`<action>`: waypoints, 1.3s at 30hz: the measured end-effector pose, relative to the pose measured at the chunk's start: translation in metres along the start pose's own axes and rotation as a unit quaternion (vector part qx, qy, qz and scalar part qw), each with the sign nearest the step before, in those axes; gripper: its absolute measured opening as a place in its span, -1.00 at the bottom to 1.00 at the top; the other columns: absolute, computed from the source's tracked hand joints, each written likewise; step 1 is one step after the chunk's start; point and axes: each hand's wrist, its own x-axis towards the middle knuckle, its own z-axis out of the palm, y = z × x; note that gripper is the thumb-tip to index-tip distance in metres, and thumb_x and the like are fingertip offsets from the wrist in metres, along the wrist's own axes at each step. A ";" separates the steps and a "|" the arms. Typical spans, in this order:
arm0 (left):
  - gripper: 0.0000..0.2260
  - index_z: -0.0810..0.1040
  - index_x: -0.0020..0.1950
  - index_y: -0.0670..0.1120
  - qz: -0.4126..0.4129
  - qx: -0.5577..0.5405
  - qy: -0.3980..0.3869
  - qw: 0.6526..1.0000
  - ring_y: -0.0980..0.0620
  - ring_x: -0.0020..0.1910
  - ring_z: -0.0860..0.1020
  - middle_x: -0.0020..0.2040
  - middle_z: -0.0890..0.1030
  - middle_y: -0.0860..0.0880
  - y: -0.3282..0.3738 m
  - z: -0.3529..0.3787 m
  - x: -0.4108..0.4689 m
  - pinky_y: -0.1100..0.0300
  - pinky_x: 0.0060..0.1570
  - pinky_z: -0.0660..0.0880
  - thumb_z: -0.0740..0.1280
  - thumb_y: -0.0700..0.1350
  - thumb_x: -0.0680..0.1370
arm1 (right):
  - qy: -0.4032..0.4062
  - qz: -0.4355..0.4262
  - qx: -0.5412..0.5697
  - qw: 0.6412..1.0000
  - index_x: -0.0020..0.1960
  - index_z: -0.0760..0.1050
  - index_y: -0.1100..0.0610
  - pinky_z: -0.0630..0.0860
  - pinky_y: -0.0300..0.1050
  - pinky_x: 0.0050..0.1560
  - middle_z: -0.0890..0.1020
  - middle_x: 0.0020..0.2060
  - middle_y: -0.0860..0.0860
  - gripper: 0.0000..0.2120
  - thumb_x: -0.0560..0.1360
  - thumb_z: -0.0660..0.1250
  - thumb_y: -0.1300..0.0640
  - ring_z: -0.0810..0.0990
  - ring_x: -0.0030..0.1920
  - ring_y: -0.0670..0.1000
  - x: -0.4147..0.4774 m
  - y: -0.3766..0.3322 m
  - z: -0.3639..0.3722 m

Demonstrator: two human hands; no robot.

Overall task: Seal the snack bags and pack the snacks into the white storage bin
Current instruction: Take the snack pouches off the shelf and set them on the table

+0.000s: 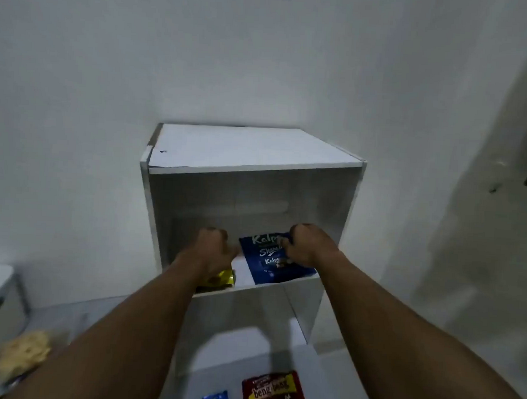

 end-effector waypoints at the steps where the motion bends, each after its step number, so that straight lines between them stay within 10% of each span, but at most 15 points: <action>1: -0.79 0.51 -0.16 0.01 -0.004 -0.002 -0.004 1.000 0.05 -0.24 0.56 -0.21 0.57 -0.02 -0.003 0.005 0.004 0.05 -0.14 0.58 0.29 0.10 0.58 | -0.013 0.000 0.005 1.000 0.04 0.57 0.17 0.59 0.02 -0.05 0.64 -0.07 0.12 -0.64 0.60 0.22 -0.12 0.61 -0.12 0.11 0.007 0.003 0.005; 22: -0.62 0.63 -0.03 -0.11 -0.210 0.112 0.095 0.967 -0.17 -0.08 0.61 -0.09 0.63 -0.15 -0.011 0.051 0.030 0.16 -0.17 0.40 0.30 0.21 0.52 | -0.124 -0.052 -0.051 0.990 0.23 0.51 0.17 0.55 -0.03 0.13 0.60 0.13 0.13 -0.42 0.52 0.26 -0.32 0.57 0.09 0.12 0.087 0.038 0.060; 25: -0.51 0.57 -0.16 -0.09 -0.275 0.064 0.072 0.957 -0.16 -0.13 0.60 -0.09 0.62 -0.16 -0.013 0.052 0.035 0.13 -0.17 0.48 0.28 0.35 0.44 | -0.119 -0.032 -0.017 0.992 0.36 0.37 0.15 0.50 0.03 0.18 0.53 0.24 0.16 -0.31 0.44 0.40 -0.28 0.49 0.22 0.18 0.093 0.037 0.061; 31: -0.35 0.49 0.23 -0.11 -0.352 -0.030 0.086 0.932 -0.18 0.10 0.59 0.13 0.61 -0.14 -0.004 0.044 0.042 0.03 0.06 0.56 0.49 0.28 0.34 | -0.158 0.030 0.050 0.986 0.61 -0.23 0.05 0.33 0.21 0.39 0.31 0.45 0.23 0.14 0.38 0.56 -0.02 0.22 0.46 0.27 0.103 0.028 0.057; 35: -0.23 0.35 0.34 -0.11 -0.386 -0.092 0.091 0.913 -0.20 0.22 0.54 0.25 0.55 -0.17 -0.006 0.034 0.048 -0.03 0.15 0.53 0.61 0.12 0.28 | -0.101 -0.001 0.042 0.994 0.56 0.03 0.14 0.51 0.04 0.21 0.48 0.32 0.23 -0.19 0.47 0.42 0.22 0.45 0.30 0.23 0.104 0.029 0.057; 39: -0.69 0.56 0.07 -0.12 -0.381 -0.179 0.071 0.904 -0.11 -0.06 0.64 0.06 0.66 -0.16 -0.008 0.027 0.052 0.01 0.01 0.59 0.53 -0.03 0.43 | -0.071 -0.021 0.082 0.994 0.43 0.25 0.17 0.52 -0.06 -0.02 0.57 0.21 0.18 -0.46 0.50 0.35 0.24 0.59 0.14 0.19 0.101 0.032 0.050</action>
